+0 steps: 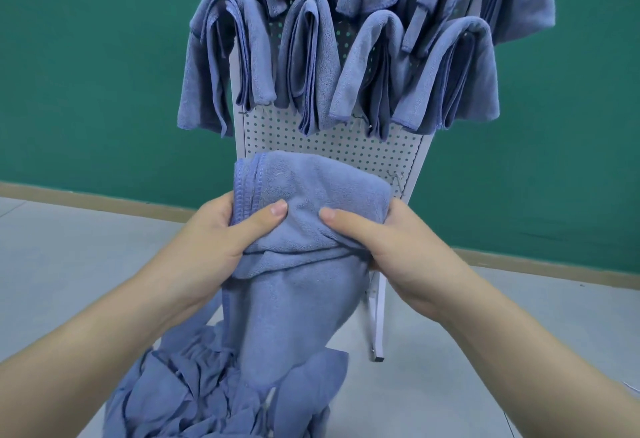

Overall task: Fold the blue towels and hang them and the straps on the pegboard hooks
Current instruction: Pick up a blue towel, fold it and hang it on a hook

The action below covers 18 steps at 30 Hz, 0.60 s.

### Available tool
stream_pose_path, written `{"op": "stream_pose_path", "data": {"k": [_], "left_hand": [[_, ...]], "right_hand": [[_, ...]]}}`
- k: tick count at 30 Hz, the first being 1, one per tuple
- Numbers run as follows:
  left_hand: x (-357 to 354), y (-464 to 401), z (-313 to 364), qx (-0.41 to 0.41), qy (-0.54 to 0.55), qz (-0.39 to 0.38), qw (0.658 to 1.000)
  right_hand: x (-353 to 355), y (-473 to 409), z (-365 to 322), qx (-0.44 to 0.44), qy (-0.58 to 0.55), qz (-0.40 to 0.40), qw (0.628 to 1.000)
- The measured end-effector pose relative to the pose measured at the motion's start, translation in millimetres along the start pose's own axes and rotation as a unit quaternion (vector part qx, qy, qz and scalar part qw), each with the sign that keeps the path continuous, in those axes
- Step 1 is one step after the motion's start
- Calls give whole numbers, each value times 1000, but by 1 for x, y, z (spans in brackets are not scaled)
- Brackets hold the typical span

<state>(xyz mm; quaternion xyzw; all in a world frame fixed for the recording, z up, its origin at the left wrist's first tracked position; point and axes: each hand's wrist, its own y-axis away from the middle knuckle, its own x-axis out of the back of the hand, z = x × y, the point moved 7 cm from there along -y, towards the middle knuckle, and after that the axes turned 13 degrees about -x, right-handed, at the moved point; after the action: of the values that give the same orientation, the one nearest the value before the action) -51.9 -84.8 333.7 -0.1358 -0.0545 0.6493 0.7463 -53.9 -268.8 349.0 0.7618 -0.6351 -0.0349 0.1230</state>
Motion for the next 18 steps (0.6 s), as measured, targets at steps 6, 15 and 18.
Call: {"op": "stream_pose_path", "data": {"k": [6,15,18], "left_hand": [[-12,3,-3,38,4,-104,994],[-9,4,2,56,51,-68,995],[-6,3,3,43,38,-24,998]], "right_hand": [[3,-1,-2,14,6,6,1000],[8,-1,-11,29,-94,-22,995],[6,-2,-11,29,-129,-28,991]]}}
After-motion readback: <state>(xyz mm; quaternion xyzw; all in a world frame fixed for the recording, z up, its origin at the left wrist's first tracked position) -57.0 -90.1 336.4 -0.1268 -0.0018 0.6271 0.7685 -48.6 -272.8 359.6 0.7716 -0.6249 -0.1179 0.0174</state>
